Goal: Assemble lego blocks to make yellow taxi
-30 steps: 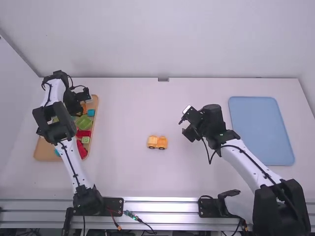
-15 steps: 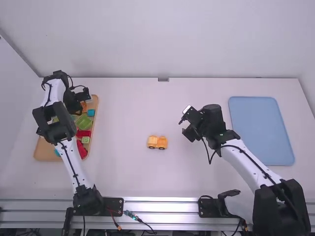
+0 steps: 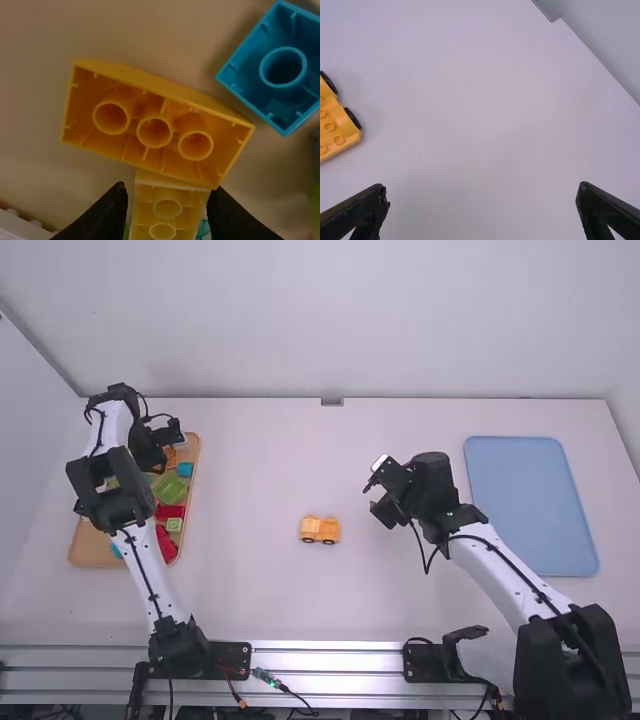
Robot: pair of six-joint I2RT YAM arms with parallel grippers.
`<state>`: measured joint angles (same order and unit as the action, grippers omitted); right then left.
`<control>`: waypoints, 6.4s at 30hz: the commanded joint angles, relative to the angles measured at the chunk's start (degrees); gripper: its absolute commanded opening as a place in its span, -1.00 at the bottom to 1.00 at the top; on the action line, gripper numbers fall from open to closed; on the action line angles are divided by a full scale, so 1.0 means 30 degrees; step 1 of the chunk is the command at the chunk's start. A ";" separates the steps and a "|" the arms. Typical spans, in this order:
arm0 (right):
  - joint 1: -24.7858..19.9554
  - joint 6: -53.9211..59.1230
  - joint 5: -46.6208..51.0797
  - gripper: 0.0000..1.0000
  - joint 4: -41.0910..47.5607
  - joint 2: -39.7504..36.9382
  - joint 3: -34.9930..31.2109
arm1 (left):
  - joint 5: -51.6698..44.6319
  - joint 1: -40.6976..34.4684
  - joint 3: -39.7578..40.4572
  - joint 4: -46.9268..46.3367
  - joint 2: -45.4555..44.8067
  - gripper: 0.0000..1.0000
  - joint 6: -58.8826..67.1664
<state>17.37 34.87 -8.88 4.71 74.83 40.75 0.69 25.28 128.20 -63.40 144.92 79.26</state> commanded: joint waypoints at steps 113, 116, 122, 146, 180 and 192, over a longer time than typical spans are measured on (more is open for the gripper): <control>0.0087 -0.1698 -0.0233 0.99 -0.2943 -0.0198 -0.0087 | -0.4728 -0.4284 1.4236 -0.8561 0.0307 -0.96 -1.1621; 0.0087 -0.1625 -0.0211 0.98 -0.2936 -0.0198 -0.0087 | -0.2980 -0.5523 1.3908 -0.7912 0.0307 -0.96 -1.2007; 0.0080 -0.1494 -0.0087 0.99 -0.2936 -0.0198 -0.0087 | -0.3104 -0.7031 1.3289 -0.8160 0.0307 -0.96 -1.1205; -0.0313 -0.0707 -0.0372 0.99 -0.3126 -0.0198 -0.0087 | -0.3577 -0.9151 -0.3286 0.1239 -0.5244 -0.97 -1.1999; -0.0947 -0.4714 -1.8790 0.99 -1.1803 -0.0154 -0.0087 | -2.1748 -0.9741 -2.0210 1.0025 -2.2111 -0.97 -0.8007; -0.0692 -1.3500 -2.2673 0.79 -2.0873 0.4006 -0.0087 | -2.6578 -0.9806 -2.5303 1.6917 -2.2089 -0.97 -1.0316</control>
<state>14.44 3.16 -74.13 -56.16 84.05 40.75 -71.44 -3.88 54.19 -13.89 79.37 49.56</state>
